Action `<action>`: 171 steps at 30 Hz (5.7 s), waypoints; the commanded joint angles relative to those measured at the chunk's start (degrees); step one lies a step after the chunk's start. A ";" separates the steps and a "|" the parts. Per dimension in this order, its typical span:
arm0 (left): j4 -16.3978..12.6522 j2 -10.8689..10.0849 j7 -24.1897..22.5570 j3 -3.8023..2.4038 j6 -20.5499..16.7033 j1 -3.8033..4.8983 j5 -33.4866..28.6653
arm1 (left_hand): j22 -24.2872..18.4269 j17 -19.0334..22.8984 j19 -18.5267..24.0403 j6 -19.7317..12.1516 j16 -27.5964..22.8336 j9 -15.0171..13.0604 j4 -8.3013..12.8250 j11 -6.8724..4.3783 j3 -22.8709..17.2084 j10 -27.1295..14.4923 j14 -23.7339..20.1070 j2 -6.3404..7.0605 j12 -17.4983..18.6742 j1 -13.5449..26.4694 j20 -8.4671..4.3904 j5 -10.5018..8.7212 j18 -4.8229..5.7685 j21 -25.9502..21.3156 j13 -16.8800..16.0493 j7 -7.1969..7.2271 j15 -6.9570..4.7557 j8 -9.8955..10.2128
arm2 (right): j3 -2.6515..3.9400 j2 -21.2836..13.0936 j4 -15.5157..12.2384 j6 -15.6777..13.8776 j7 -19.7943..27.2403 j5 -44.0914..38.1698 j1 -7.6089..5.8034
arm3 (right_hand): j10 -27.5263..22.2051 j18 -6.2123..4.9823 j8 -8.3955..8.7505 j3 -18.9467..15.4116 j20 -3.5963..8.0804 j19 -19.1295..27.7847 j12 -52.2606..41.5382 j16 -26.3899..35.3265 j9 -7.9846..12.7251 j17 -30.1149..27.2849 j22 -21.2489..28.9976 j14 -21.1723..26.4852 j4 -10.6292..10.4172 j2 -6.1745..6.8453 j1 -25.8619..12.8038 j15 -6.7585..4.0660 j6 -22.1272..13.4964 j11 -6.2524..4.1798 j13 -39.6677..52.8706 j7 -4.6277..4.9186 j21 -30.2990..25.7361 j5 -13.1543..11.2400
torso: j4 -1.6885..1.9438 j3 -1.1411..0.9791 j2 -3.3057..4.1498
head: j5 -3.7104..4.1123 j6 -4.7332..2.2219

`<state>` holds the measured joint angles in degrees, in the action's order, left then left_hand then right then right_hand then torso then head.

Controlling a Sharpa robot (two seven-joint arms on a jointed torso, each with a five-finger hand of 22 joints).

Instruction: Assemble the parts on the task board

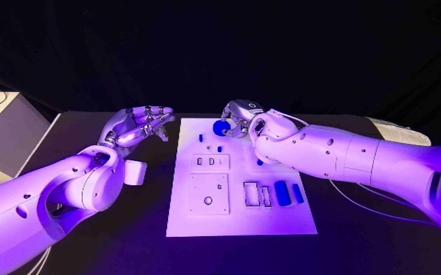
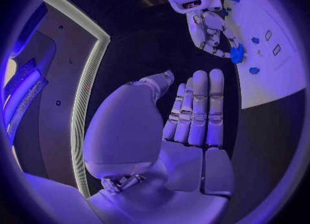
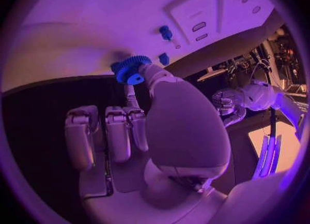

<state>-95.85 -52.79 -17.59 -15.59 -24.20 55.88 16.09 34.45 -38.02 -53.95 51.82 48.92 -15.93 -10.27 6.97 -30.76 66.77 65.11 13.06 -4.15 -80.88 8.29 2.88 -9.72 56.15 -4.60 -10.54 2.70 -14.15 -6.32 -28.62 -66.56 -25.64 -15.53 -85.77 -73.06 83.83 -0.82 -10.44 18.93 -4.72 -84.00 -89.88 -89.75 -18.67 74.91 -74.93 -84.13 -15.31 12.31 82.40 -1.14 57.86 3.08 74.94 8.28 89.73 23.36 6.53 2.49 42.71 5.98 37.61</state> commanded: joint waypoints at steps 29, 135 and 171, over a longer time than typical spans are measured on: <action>-0.40 -0.06 -0.14 -0.05 0.94 0.02 0.16 | 0.14 -0.06 0.37 0.31 0.27 -0.07 0.04 -0.09 -0.50 0.06 -0.51 -0.24 -0.02 0.19 -0.01 0.01 -0.80 0.34 -0.08 -0.11 -0.06 0.14 | -0.28 2.72 3.45 3.16 -0.22 -0.78 0.57 | 6.17 0.82 1.86 0.33 -0.48 -6.00 -0.12 -0.25 0.67 15.09 -15.07 -5.87 -0.58 1.77 -3.25 0.54 -1.32 0.63 15.06 0.12 0.27 -3.63 | -0.06 -0.03 -0.03 | -0.19 0.28; 1.09 0.15 0.06 -0.03 1.61 -0.49 0.05 | 0.48 -0.01 0.79 0.26 0.45 -0.16 0.25 -0.06 -0.68 0.02 -0.64 -0.07 0.00 0.46 0.02 0.01 -0.79 0.87 -0.09 -0.13 -0.03 0.17 | 0.36 -17.65 3.96 8.35 19.06 14.03 2.99 | 6.17 0.82 3.75 -2.93 -0.76 -6.00 -0.12 -0.25 2.05 15.09 -15.07 -5.87 0.13 -0.40 2.14 0.49 1.17 0.75 15.06 0.06 0.27 -6.23 | -1.73 -1.01 -0.53 | -0.39 1.29; 1.57 0.19 0.35 -0.03 1.53 -0.51 0.05 | 0.61 0.02 0.96 0.14 0.52 -0.17 0.31 0.00 -0.74 -0.07 -0.68 -0.02 0.05 0.58 0.04 0.01 -0.79 1.07 -0.08 -0.26 0.01 0.25 | 1.16 -19.09 -9.27 -2.82 12.11 15.23 1.69 | 6.17 0.82 1.98 0.04 0.45 -6.00 -0.12 -0.25 1.55 15.09 -15.07 -5.87 0.55 -1.23 1.76 -0.60 3.87 -0.63 15.06 -1.32 0.27 -6.26 | -1.87 -1.02 -0.72 | -0.88 1.13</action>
<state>-94.23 -52.69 -17.04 -15.59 -23.52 55.38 16.08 35.00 -38.02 -53.52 51.82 49.20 -16.02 -9.95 6.97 -31.08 66.77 64.69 13.06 -4.15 -80.88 8.31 2.88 -9.71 56.85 -4.61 -10.54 2.71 -14.15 -5.16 -47.80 -75.18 -26.38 -0.65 -70.51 -71.37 84.04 -0.83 -8.06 18.52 -4.51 -84.00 -89.88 -89.75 -17.08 74.90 -74.93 -84.02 -14.79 11.24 84.37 -1.46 61.36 2.86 74.94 7.01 89.73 16.71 4.69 1.46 41.98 5.15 38.82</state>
